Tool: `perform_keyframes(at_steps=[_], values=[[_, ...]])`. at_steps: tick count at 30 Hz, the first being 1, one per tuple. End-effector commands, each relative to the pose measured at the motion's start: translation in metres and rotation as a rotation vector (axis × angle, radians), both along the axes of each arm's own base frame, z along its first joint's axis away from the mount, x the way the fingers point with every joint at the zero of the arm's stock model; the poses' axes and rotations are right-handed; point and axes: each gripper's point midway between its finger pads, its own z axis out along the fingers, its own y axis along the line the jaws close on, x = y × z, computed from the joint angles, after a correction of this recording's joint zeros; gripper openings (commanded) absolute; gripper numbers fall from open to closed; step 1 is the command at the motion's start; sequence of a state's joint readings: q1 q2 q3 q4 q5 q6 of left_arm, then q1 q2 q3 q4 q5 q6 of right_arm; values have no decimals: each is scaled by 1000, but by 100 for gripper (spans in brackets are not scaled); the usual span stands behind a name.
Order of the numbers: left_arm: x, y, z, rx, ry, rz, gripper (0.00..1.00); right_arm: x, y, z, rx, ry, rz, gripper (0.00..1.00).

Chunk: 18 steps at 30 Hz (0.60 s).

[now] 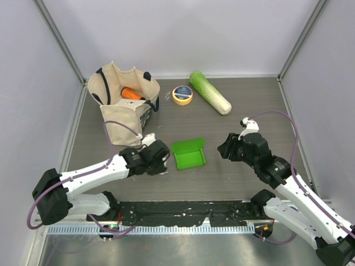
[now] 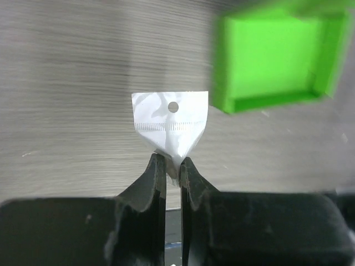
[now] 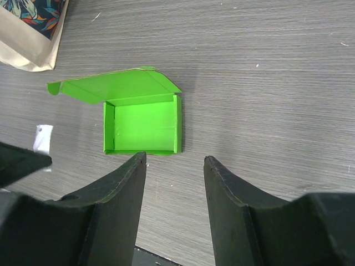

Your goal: Fold the paper box

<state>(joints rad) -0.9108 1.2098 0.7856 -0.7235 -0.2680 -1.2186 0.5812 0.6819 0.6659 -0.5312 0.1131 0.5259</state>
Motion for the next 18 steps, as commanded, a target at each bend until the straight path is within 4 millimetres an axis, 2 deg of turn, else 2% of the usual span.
perform_keyframes(at_steps=[1, 2, 3, 6, 9, 12, 13, 15, 16, 18], values=[[13, -80, 47, -157, -216, -318, 11, 11, 6, 18, 22, -62, 3, 51], [15, -87, 39, -126, -202, -348, 11, 11, 6, 19, 19, -62, 3, 51], [18, -100, 50, -124, -226, -407, 11, 11, 5, 18, 16, -60, 2, 51], [29, -123, 51, -41, -271, -489, 9, 12, 4, 18, 15, -59, -7, 51], [44, -136, 43, 80, -331, -559, 8, 12, 2, 13, 8, -60, -14, 51], [60, -139, 39, 184, -368, -595, 8, 13, 2, 12, 2, -60, -14, 51], [61, -139, 31, 212, -359, -611, 10, 13, 3, 12, 2, -60, -11, 51], [64, -136, 27, 248, -359, -619, 22, 14, 3, 11, -1, -64, -7, 51], [64, -134, 27, 250, -359, -614, 36, 14, 3, 10, -4, -62, -6, 51], [63, -127, 21, 268, -362, -609, 48, 16, 5, 6, -9, -61, 3, 51]])
